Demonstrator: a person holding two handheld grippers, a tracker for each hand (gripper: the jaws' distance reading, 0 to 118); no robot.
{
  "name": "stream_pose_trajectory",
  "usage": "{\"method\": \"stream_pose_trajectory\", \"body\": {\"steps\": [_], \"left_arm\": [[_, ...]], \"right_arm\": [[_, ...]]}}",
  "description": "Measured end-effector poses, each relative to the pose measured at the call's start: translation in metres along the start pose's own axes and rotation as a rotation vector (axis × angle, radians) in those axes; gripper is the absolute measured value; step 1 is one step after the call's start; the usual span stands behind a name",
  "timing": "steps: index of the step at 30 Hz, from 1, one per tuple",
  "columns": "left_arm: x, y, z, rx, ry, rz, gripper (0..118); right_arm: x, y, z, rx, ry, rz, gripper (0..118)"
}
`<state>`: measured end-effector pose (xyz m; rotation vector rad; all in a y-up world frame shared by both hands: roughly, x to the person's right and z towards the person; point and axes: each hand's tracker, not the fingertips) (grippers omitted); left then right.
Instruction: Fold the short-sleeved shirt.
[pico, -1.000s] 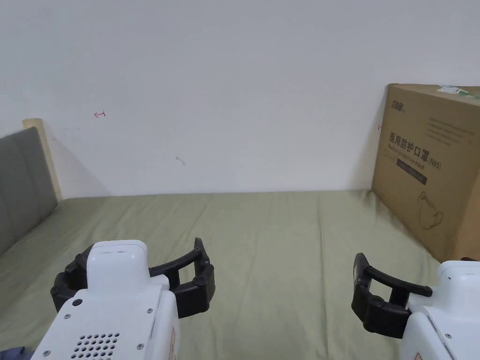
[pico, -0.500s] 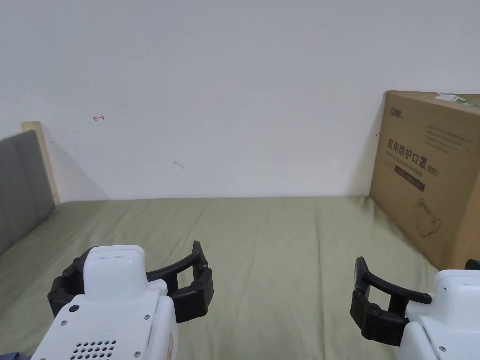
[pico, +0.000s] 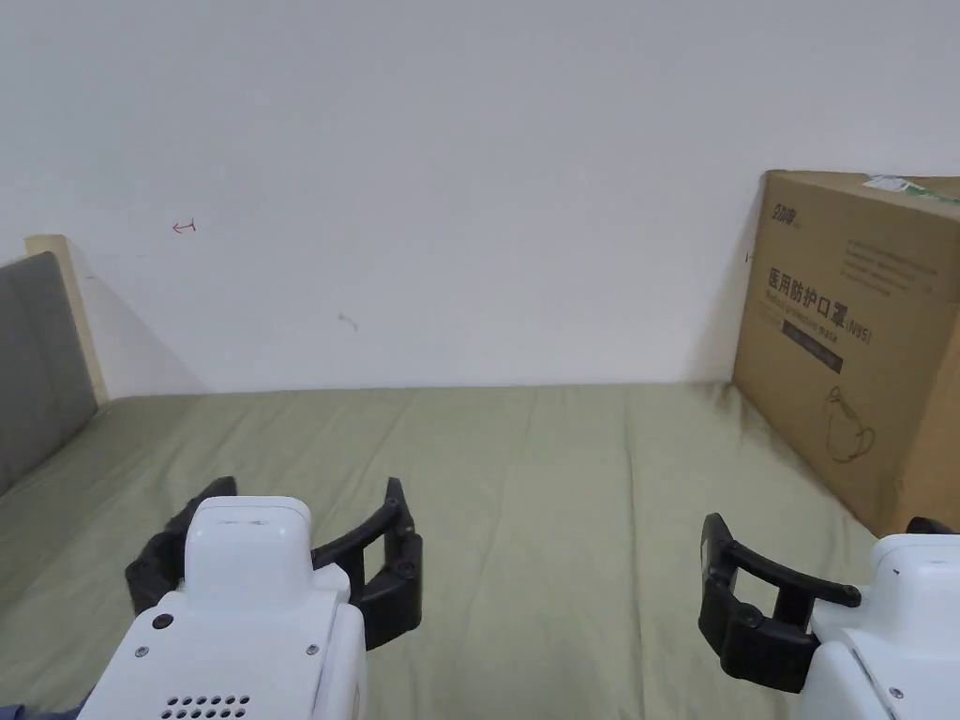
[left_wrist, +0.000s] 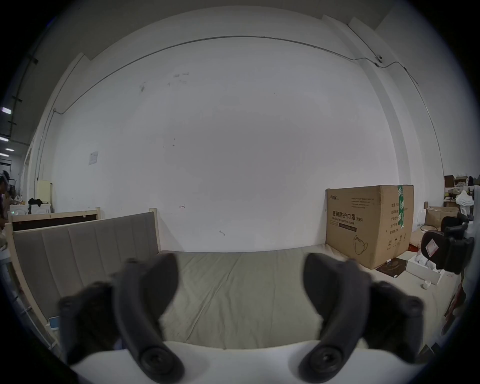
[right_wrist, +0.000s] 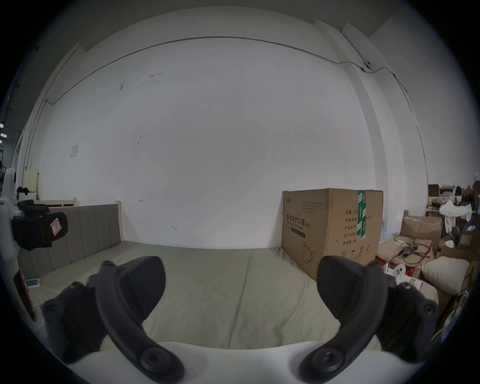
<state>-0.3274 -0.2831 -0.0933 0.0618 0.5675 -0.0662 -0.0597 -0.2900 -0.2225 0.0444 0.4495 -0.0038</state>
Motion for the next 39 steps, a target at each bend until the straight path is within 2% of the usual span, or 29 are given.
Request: {"method": "stream_pose_trajectory", "body": {"steps": [1,2,3,4,5,7,9,14,17,19,22,26,28,30,32,34,39], "left_arm": [[0.001,-0.001,-0.001,-0.007,-0.004,-0.008,63],[0.003,0.0,-0.001,-0.025,-0.002,-0.023,34],[0.004,-0.001,-0.004,-0.045,0.009,-0.034,1],[0.004,-0.004,-0.006,-0.065,0.023,-0.04,2],[0.004,-0.007,-0.006,-0.065,0.029,-0.029,1],[0.003,-0.008,-0.007,-0.103,-0.015,0.018,1],[0.003,-0.01,-0.007,-0.115,-0.022,0.032,1],[0.005,-0.012,-0.011,-0.128,-0.027,0.017,0],[-0.003,-0.013,-0.007,-0.13,-0.038,0.037,0],[-0.017,-0.014,-0.002,-0.135,-0.018,0.042,0],[-0.057,-0.016,0.01,-0.152,0.063,0.039,0],[-0.127,-0.014,0.045,-0.156,0.26,0.02,0],[-0.157,-0.012,0.066,-0.167,0.362,0.016,0],[-0.18,-0.009,0.083,-0.177,0.436,0.017,0],[-0.198,-0.01,0.096,-0.184,0.477,0.034,0],[-0.208,-0.012,0.1,-0.19,0.496,0.045,0],[-0.218,-0.008,0.097,-0.195,0.506,0.049,0]], "right_arm": [[0.002,0.0,-0.001,-0.017,0.022,-0.022,99],[0.004,0.0,-0.002,-0.033,0.045,-0.047,72],[0.006,0.001,-0.004,-0.041,0.039,-0.049,11],[0.006,0.0,-0.008,-0.081,-0.003,-0.04,0],[0.006,-0.003,-0.012,-0.098,-0.028,-0.027,0],[0.015,-0.007,-0.014,-0.099,0.035,-0.056,0],[0.013,-0.008,-0.011,-0.091,-0.016,-0.018,0],[0.018,-0.004,-0.005,-0.069,-0.015,-0.025,0],[0.01,-0.005,-0.007,-0.069,-0.022,0.004,0],[0.001,-0.008,-0.012,-0.082,-0.003,-0.009,0],[-0.034,-0.013,-0.023,-0.119,0.079,-0.027,0],[-0.099,-0.012,-0.029,-0.124,0.305,-0.04,0],[-0.131,-0.01,-0.027,-0.125,0.385,-0.027,0],[-0.16,-0.01,-0.024,-0.106,0.391,0.031,0],[-0.18,-0.011,-0.021,-0.109,0.474,0.02,0],[-0.192,-0.012,-0.018,-0.124,0.507,0.012,0],[-0.195,-0.013,-0.015,-0.144,0.517,0.037,0]]}}
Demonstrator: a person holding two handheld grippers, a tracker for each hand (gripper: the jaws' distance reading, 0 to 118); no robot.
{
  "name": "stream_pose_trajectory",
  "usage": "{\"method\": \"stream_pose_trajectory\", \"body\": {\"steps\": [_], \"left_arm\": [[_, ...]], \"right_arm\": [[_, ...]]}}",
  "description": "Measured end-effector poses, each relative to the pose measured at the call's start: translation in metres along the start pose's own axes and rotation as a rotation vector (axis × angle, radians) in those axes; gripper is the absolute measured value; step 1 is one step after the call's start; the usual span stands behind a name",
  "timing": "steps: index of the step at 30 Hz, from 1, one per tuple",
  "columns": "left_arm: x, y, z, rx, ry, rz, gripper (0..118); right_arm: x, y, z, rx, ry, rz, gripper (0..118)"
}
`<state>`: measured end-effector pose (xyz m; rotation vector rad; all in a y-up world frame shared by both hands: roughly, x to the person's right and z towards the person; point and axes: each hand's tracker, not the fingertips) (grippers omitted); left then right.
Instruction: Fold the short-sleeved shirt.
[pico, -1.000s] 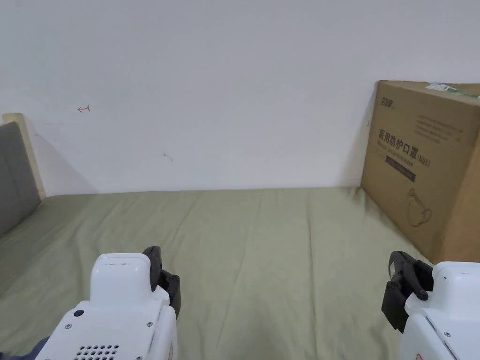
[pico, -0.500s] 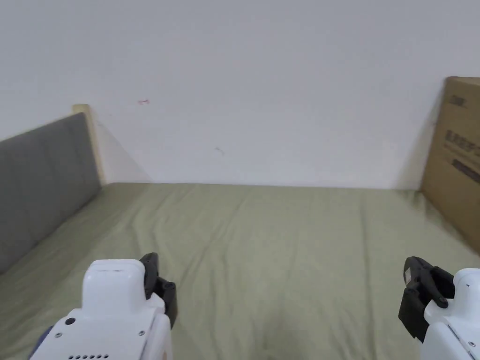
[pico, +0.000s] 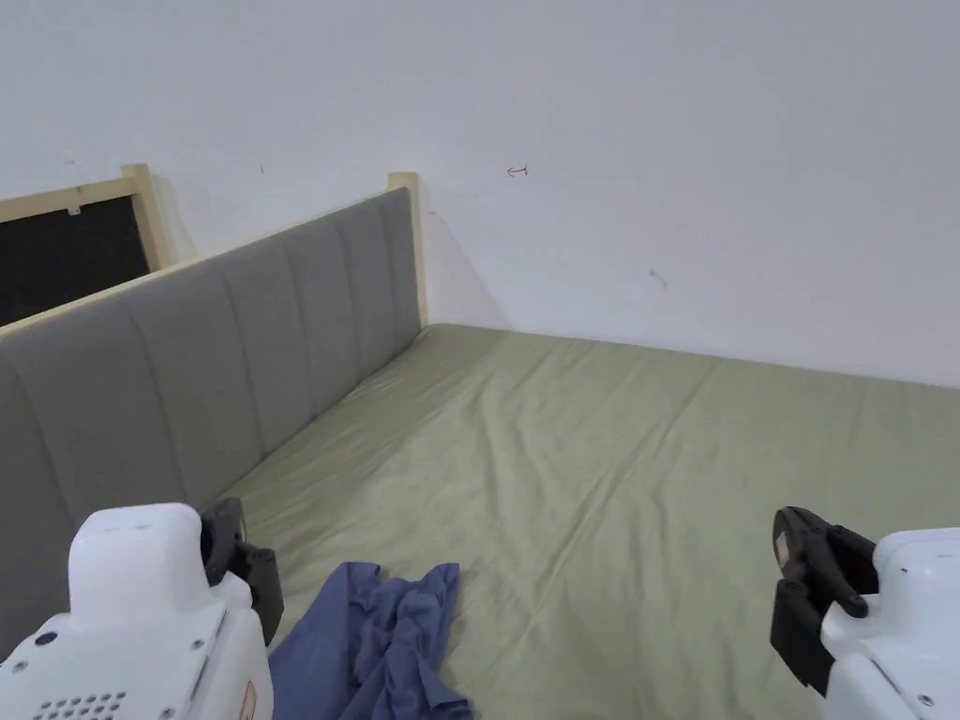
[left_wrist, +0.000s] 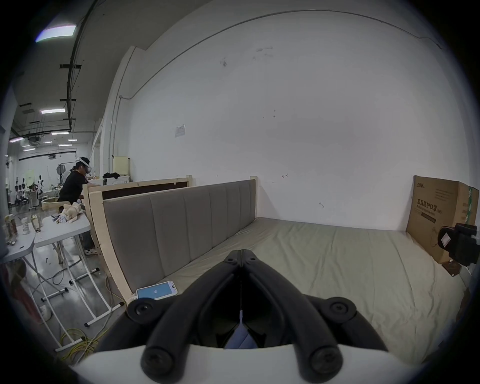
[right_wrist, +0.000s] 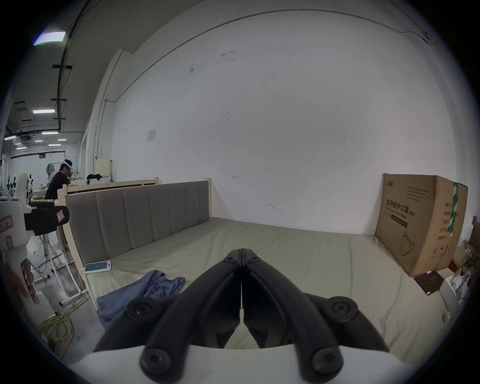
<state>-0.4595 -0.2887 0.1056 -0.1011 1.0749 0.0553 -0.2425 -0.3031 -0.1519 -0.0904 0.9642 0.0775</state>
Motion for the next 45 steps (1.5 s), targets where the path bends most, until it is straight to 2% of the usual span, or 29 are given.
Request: {"method": "stream_pose_trajectory", "body": {"steps": [2,5,7,8,10,11,12,13,14,16,21,22,23,25,27,30,31,32,34,35,37,39,40,43,45], "left_arm": [[-0.007,0.006,-0.025,-0.121,-0.035,-0.004,0],[-0.02,-0.001,-0.098,-0.553,-0.219,0.062,0],[-0.022,-0.024,-0.142,-0.774,-0.319,0.122,0],[-0.021,-0.038,-0.157,-0.83,-0.344,0.12,11],[-0.014,-0.062,-0.18,-0.88,-0.344,0.074,41],[-0.01,-0.073,-0.19,-0.903,-0.322,0.051,41],[-0.005,-0.087,-0.203,-0.929,-0.323,0.044,83],[-0.003,-0.097,-0.213,-0.926,-0.324,0.062,105],[0.001,-0.106,-0.224,-0.927,-0.326,0.077,109],[0.014,-0.13,-0.247,-0.977,-0.319,0.097,106],[0.053,-0.203,-0.295,-1.098,-0.232,-0.012,108],[0.06,-0.222,-0.298,-1.141,-0.212,-0.044,113],[0.068,-0.229,-0.294,-1.085,-0.225,-0.11,118],[0.081,-0.229,-0.288,-0.976,-0.177,-0.204,118],[0.082,-0.228,-0.285,-0.973,-0.125,-0.142,118],[0.085,-0.223,-0.277,-0.941,-0.125,-0.177,118],[0.075,-0.229,-0.271,-0.941,-0.133,-0.174,115],[0.072,-0.225,-0.267,-0.928,-0.154,-0.162,107],[0.066,-0.212,-0.253,-0.856,-0.187,-0.128,51],[0.059,-0.21,-0.252,-0.823,-0.175,-0.143,16],[0.047,-0.199,-0.239,-0.804,-0.15,-0.171,13],[0.026,-0.169,-0.22,-0.782,-0.266,-0.039,13],[0.017,-0.149,-0.214,-0.752,-0.274,-0.011,13],[0.001,-0.08,-0.187,-0.607,-0.244,-0.05,13],[-0.001,-0.034,-0.161,-0.497,-0.333,-0.049,13]], "right_arm": [[0.007,-0.002,0.001,-0.021,0.001,0.003,0],[0.019,-0.009,0.0,-0.121,-0.003,0.028,0],[0.025,-0.019,0.0,-0.175,-0.002,0.027,0],[0.029,-0.024,0.001,-0.197,0.001,0.017,0],[0.037,-0.034,0.002,-0.241,-0.001,0.004,0],[0.04,-0.038,0.001,-0.261,-0.004,0.001,0],[0.044,-0.043,0.001,-0.283,-0.007,0.0,0],[0.048,-0.047,0.0,-0.311,-0.012,0.001,0],[0.051,-0.051,-0.002,-0.337,-0.014,0.001,0],[0.057,-0.056,-0.005,-0.375,-0.012,-0.001,0],[0.066,-0.066,-0.01,-0.437,-0.009,0.008,0],[0.067,-0.068,-0.012,-0.446,-0.005,0.008,0],[0.068,-0.07,-0.013,-0.456,-0.002,0.01,0],[0.067,-0.073,-0.016,-0.475,0.002,0.017,0],[0.067,-0.075,-0.018,-0.486,0.009,0.015,0],[0.065,-0.076,-0.018,-0.488,0.026,0.0,0],[0.064,-0.076,-0.018,-0.489,0.031,-0.003,0],[0.064,-0.076,-0.017,-0.49,0.036,-0.006,0],[0.063,-0.073,-0.013,-0.487,0.049,-0.008,0],[0.064,-0.071,-0.01,-0.48,0.053,-0.007,0],[0.066,-0.067,-0.003,-0.464,0.053,-0.005,0],[0.071,-0.062,0.003,-0.453,0.046,-0.003,0],[0.074,-0.059,0.007,-0.446,0.039,-0.002,0],[0.084,-0.05,0.022,-0.406,0.015,-0.017,0],[0.092,-0.044,0.032,-0.381,-0.005,-0.034,0]]}}
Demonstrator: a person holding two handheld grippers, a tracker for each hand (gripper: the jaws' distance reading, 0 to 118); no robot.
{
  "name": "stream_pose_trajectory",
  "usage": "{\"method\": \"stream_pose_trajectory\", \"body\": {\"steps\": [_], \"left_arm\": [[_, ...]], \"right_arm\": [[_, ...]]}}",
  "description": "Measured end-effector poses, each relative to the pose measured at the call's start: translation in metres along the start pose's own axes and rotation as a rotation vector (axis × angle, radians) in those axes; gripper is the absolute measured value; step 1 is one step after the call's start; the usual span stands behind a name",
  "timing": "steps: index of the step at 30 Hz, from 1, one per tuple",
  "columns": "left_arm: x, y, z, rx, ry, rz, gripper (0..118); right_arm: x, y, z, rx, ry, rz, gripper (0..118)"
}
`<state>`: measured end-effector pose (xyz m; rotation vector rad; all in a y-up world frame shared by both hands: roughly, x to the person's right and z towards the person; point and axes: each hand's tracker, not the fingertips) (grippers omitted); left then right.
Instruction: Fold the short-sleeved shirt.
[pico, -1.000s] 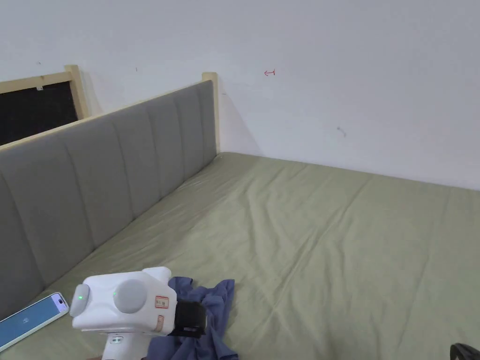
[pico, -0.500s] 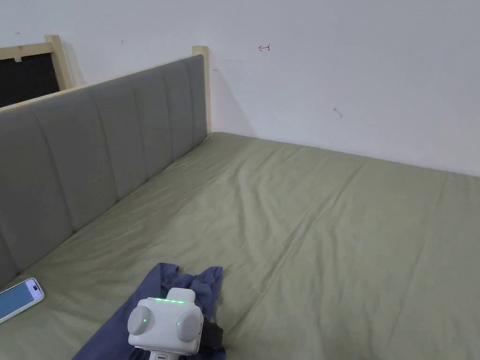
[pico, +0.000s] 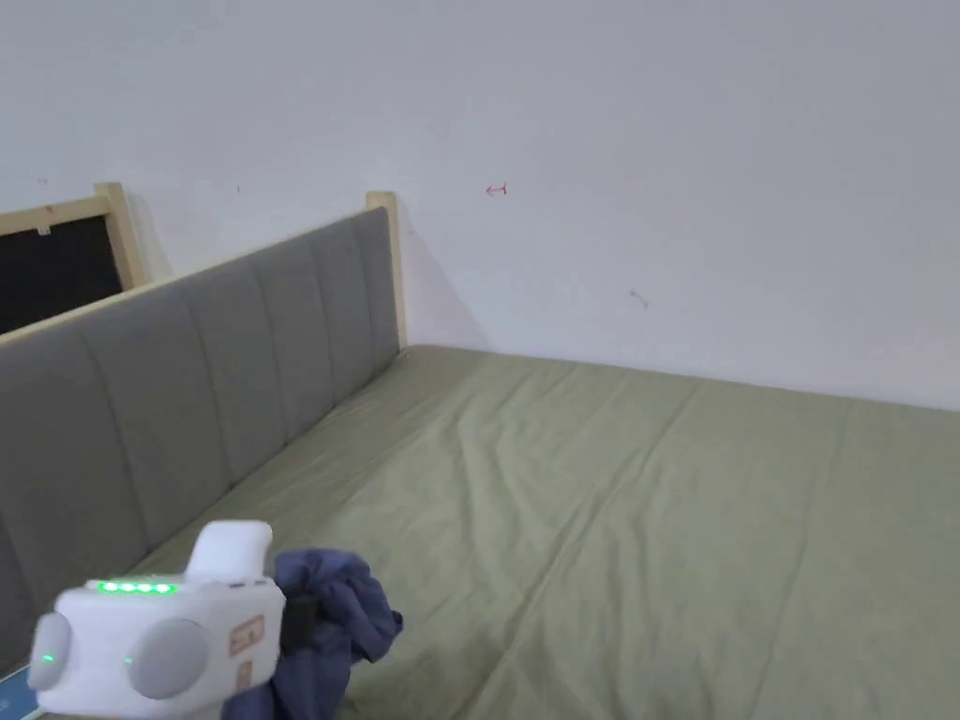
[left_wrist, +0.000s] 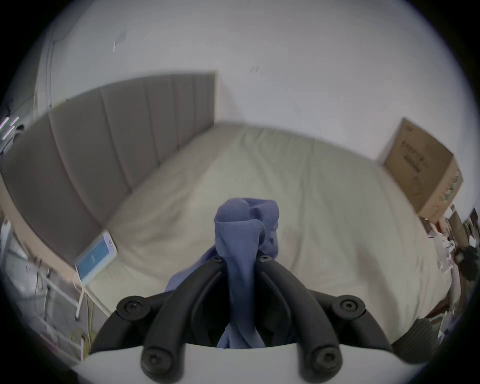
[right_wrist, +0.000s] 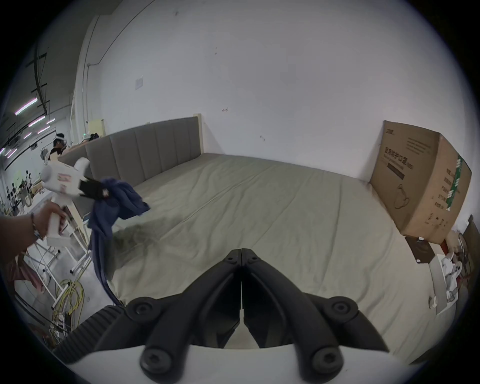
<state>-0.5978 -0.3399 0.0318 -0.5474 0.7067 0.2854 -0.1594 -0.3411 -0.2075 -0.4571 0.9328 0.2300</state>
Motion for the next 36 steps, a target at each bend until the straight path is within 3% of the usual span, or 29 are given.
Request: {"method": "stream_pose_trajectory", "body": {"steps": [2,5,11,19,22,28,32,33,35,36], "left_arm": [[0.02,0.036,0.039,0.083,-0.011,-0.057,13],[0.053,0.076,0.092,0.227,-0.149,-0.03,13],[0.182,0.14,0.159,0.355,-0.375,-0.125,13],[0.354,0.142,0.131,0.305,-0.588,-0.323,13],[0.416,0.124,0.086,0.137,-0.636,-0.367,13],[0.488,0.028,-0.061,-0.578,-0.628,-0.308,13],[0.499,-0.045,-0.113,-0.773,-0.587,-0.272,14],[0.499,-0.058,-0.121,-0.813,-0.559,-0.237,33],[0.493,-0.07,-0.127,-0.857,-0.55,-0.189,96],[0.49,-0.073,-0.129,-0.884,-0.588,-0.149,111]], "right_arm": [[0.008,0.001,0.012,0.027,-0.018,-0.025,0],[0.019,0.003,0.028,0.064,-0.046,-0.049,0],[0.045,0.005,0.064,0.142,-0.106,-0.101,0],[0.095,-0.011,0.096,0.179,-0.241,-0.17,0],[0.116,-0.021,0.105,0.195,-0.303,-0.237,0],[0.153,-0.049,0.103,0.133,-0.363,-0.321,0],[0.159,-0.067,0.093,0.083,-0.367,-0.341,0],[0.16,-0.071,0.09,0.067,-0.363,-0.345,0],[0.16,-0.075,0.086,0.045,-0.355,-0.348,0],[0.159,-0.076,0.084,0.035,-0.35,-0.346,0]]}}
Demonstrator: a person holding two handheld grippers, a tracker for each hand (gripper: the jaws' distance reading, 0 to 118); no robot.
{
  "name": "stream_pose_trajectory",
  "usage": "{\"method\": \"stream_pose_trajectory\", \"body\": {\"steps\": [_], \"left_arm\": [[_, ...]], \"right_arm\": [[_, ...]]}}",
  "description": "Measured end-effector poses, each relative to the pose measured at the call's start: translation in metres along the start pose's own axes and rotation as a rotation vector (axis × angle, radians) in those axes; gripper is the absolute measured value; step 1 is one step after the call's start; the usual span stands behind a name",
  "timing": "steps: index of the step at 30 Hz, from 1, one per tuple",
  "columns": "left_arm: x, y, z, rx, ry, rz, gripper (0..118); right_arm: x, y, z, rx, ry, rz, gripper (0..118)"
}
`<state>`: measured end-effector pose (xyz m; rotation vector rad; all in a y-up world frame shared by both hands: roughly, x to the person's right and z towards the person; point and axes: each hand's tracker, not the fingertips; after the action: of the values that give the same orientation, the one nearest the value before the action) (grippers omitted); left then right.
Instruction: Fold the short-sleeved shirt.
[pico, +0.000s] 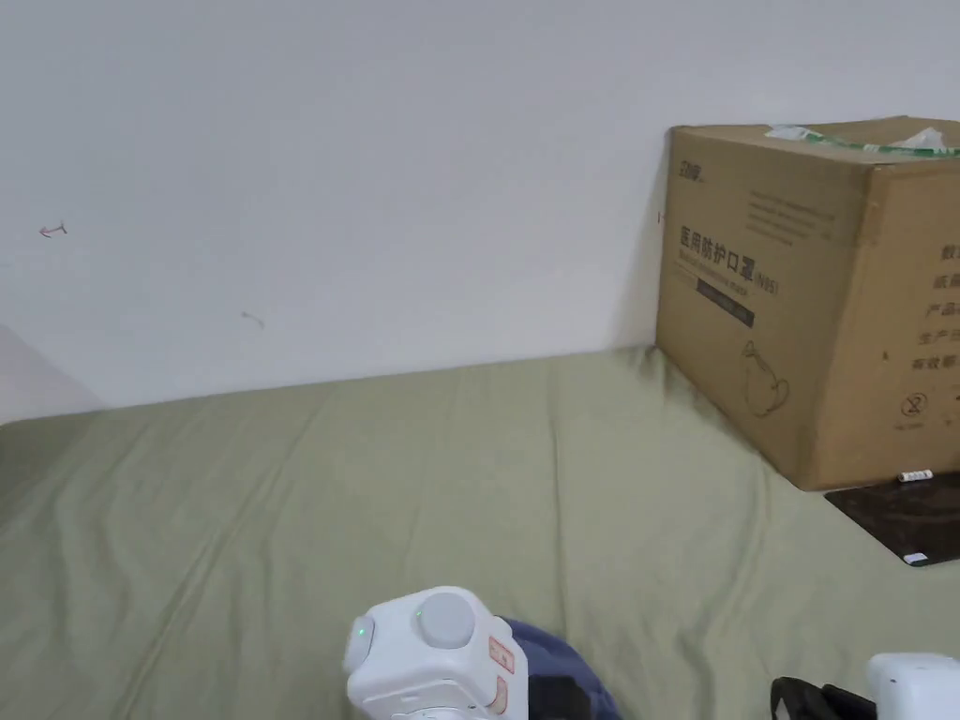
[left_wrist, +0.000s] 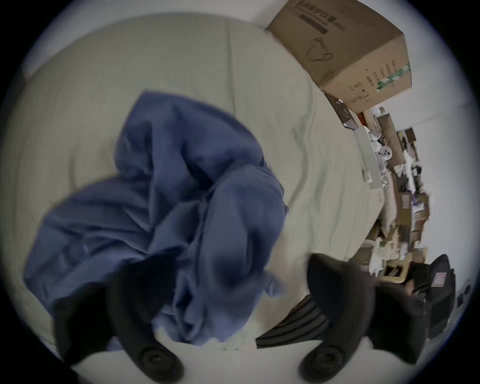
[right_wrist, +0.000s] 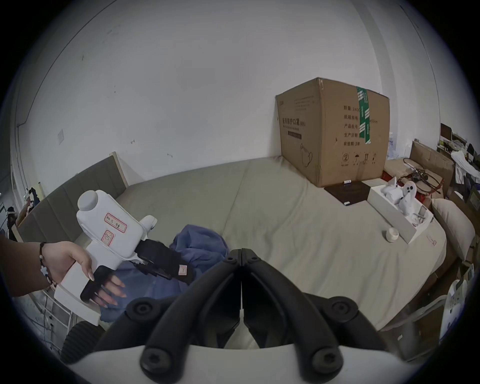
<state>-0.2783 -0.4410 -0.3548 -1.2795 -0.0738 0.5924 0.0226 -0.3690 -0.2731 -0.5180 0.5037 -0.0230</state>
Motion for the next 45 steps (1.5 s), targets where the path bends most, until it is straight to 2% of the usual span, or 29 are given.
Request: {"method": "stream_pose_trajectory", "body": {"steps": [2,6,8,11,12,13,14,15,16,17,19,23,29,33,36,37,39,42,43,45], "left_arm": [[-0.004,0.001,0.015,0.011,-0.082,0.009,107],[-0.004,-0.001,0.076,0.101,-0.113,-0.023,107],[-0.005,-0.012,0.125,0.246,-0.103,-0.063,107],[-0.015,-0.052,0.194,0.567,-0.047,-0.118,106],[-0.02,-0.071,0.212,0.685,-0.009,-0.147,101],[-0.026,-0.093,0.226,0.811,0.04,-0.18,92],[-0.031,-0.115,0.236,0.93,0.093,-0.213,78],[-0.035,-0.134,0.24,1.03,0.155,-0.232,47],[-0.039,-0.157,0.242,1.133,0.232,-0.234,25],[-0.044,-0.175,0.242,1.202,0.288,-0.226,8],[-0.054,-0.196,0.237,1.269,0.34,-0.214,4],[-0.068,-0.229,0.231,1.367,0.439,-0.134,0],[-0.09,-0.25,0.233,1.376,0.436,0.01,0],[-0.1,-0.25,0.237,1.369,0.45,0.046,0],[-0.104,-0.244,0.248,1.373,0.458,0.053,0],[-0.109,-0.235,0.254,1.331,0.447,0.058,0],[-0.13,-0.205,0.268,1.117,0.362,0.093,0],[-0.187,-0.145,0.265,0.616,0.195,0.295,0],[-0.209,-0.132,0.256,0.505,0.14,0.358,0],[-0.243,-0.122,0.237,0.463,0.102,0.409,2]], "right_arm": [[-0.003,-0.001,-0.002,-0.006,0.008,0.01,0],[-0.013,0.004,0.0,0.007,0.019,0.026,0],[-0.02,0.009,0.004,0.036,0.033,0.023,0],[-0.031,0.02,0.015,0.115,0.056,0.033,0],[-0.034,0.024,0.018,0.145,0.059,0.042,0],[-0.039,0.027,0.022,0.18,0.062,0.05,0],[-0.043,0.03,0.024,0.21,0.067,0.057,0],[-0.047,0.032,0.027,0.236,0.074,0.061,0],[-0.052,0.034,0.029,0.27,0.081,0.063,0],[-0.056,0.035,0.03,0.304,0.093,0.066,0],[-0.063,0.039,0.029,0.351,0.114,0.074,0],[-0.082,0.041,0.03,0.445,0.063,0.102,0],[-0.096,0.041,0.037,0.458,0.071,0.101,0],[-0.101,0.041,0.036,0.463,0.075,0.126,0],[-0.103,0.043,0.03,0.442,0.08,0.111,0],[-0.103,0.044,0.028,0.431,0.085,0.099,0],[-0.103,0.045,0.025,0.409,0.093,0.088,0],[-0.103,0.048,0.021,0.319,0.116,0.083,0],[-0.102,0.048,0.019,0.299,0.136,0.082,0],[-0.099,0.047,0.015,0.271,0.155,0.082,0]]}}
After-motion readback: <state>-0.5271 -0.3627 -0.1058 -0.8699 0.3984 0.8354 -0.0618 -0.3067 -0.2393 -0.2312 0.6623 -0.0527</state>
